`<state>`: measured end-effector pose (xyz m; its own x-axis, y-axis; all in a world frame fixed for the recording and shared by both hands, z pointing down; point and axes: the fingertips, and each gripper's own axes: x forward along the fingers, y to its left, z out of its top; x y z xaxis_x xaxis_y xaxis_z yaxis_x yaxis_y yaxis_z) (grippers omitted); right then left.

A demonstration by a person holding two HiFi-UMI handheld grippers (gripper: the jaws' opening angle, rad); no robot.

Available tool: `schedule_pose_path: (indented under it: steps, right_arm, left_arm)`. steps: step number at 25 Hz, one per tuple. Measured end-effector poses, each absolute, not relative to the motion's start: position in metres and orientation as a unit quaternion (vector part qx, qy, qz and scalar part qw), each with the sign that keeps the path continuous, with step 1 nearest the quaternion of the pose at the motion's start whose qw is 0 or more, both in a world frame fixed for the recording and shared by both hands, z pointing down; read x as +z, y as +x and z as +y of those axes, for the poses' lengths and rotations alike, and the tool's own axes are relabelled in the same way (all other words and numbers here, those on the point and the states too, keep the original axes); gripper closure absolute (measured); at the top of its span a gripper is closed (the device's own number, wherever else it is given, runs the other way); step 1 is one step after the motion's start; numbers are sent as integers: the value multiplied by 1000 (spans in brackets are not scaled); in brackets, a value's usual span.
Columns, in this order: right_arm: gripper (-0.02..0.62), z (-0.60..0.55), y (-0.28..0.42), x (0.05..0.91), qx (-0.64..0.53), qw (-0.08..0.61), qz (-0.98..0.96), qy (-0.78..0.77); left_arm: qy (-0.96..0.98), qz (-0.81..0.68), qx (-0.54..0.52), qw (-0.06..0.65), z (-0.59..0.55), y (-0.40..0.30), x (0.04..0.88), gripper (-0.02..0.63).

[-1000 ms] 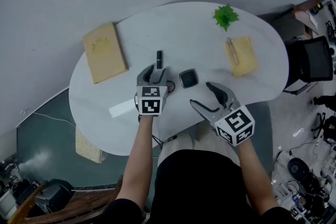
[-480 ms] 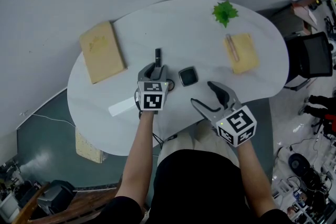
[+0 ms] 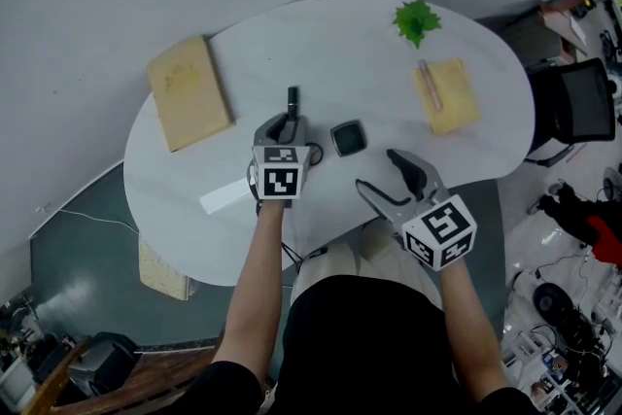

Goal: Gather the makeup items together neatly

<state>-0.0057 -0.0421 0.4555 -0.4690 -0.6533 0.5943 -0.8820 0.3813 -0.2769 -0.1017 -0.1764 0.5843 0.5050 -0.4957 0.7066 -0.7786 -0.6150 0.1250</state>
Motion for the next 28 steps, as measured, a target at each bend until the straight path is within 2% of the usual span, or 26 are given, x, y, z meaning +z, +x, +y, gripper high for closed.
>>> schedule_pose_path:
  steps: [12,28]
  right_arm:
    - [272,-43,-18,452,284,198,-824,449]
    - [272,-47,-20,453,267,208,-870,359]
  left_arm:
    - [826,-406,323,221,-170,-125,571,518]
    - [771,-495,309,256,-118,-163,562,518]
